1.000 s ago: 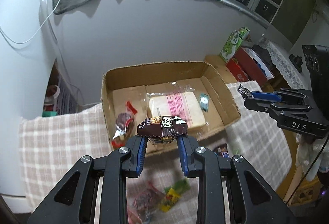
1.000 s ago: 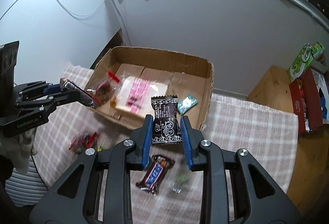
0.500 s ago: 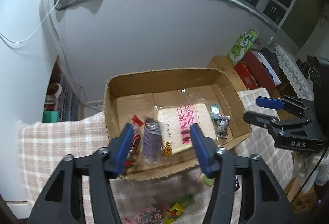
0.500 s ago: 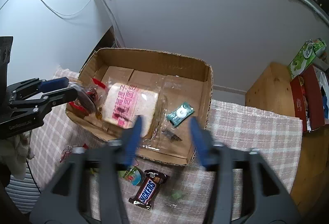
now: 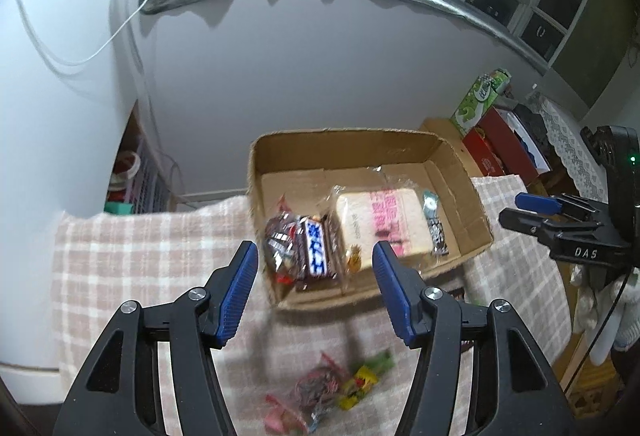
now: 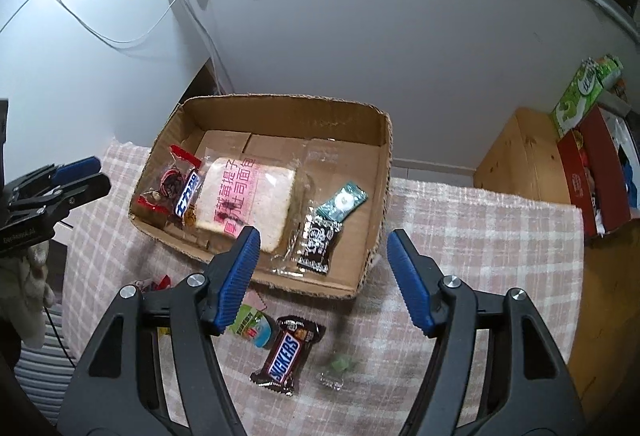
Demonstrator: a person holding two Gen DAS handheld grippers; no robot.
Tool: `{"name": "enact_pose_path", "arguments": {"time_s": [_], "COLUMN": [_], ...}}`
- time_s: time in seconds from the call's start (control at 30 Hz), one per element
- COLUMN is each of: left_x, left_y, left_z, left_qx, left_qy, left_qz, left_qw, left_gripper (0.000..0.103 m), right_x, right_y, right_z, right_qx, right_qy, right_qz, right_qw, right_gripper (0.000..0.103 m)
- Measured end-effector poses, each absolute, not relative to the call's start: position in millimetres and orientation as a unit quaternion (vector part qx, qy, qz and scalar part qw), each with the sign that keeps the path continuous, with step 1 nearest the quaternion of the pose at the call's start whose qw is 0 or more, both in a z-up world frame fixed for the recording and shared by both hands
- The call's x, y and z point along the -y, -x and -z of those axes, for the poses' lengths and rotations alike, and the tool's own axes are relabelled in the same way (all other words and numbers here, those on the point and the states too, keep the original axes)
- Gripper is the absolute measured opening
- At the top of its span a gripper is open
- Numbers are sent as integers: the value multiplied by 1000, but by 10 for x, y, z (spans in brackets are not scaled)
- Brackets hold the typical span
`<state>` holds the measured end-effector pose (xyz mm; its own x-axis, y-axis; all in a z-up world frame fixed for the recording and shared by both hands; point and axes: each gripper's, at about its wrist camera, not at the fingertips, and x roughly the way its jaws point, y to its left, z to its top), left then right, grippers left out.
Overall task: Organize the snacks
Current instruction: 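Move both open grippers back over the remaining snacks on the table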
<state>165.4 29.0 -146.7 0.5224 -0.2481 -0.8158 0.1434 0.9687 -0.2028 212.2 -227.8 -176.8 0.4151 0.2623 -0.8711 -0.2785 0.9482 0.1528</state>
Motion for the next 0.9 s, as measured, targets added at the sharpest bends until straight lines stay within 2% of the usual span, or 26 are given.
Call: {"name": "enact_pose_path", "arguments": {"time_s": [0.53,0.9], "left_x": [-636,-358], "left_y": [-921,-822], "left_z": [1883,2086], "left_qx": [-521,-541], "left_qy": [105,59], "left_qz": [82,110], "left_qw": [843,832], "left_gripper": [59,59], "right_x": [2639,2813], "right_y": [-1615,-1389], "right_z": [2134,2495], "right_qx": [-563,-598], "right_qy": [-19,-48], "right_qz": [-140,-116], "right_qw": [814,792], "right_gripper": [69,69]}}
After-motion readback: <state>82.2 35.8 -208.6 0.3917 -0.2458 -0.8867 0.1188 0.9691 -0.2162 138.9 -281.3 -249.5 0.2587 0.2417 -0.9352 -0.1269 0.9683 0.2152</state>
